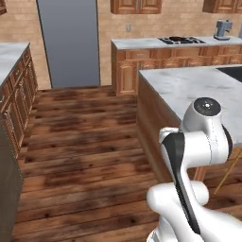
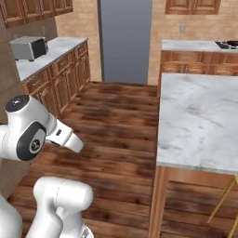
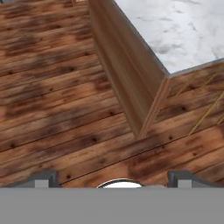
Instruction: Take the chicken drumsticks from the pan and place one on each plate on the dining counter.
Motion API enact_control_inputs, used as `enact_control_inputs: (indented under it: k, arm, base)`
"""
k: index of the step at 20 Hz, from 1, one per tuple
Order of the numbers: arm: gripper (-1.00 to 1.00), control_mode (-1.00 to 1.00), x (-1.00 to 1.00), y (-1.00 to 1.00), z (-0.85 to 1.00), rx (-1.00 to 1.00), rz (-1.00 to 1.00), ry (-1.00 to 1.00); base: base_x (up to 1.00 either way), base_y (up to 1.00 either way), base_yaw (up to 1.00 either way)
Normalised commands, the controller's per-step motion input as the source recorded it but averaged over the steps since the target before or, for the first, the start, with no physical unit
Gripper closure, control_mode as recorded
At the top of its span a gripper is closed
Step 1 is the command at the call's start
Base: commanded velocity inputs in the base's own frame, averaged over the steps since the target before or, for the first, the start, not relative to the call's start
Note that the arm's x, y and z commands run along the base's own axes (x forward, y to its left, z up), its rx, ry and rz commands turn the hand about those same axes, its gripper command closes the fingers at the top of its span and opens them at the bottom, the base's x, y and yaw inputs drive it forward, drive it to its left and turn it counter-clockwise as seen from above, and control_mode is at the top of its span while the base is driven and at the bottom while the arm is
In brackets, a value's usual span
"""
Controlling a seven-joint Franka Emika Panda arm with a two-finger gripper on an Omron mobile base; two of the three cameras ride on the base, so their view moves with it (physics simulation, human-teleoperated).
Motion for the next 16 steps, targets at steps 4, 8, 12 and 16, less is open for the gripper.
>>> enact_control_inputs:
  k: [4, 8, 12, 16]
  arm:
    - [-1.00, 1.00, 0.00, 0.00, 0.00, 0.00, 0.00, 0.00]
    - [-1.00, 1.00, 0.00, 0.00, 0.00, 0.00, 0.00, 0.00]
    - [-1.00, 1.00, 0.00, 0.00, 0.00, 0.00, 0.00, 0.00]
    - [-1.00, 1.00, 0.00, 0.00, 0.00, 0.00, 0.00, 0.00]
  base:
    - [1.00, 0.19, -0.02]
    - [1.00, 0.09, -0.08]
    - [1.00, 0.30, -0.24]
    - [1.00, 0.58, -0.21]
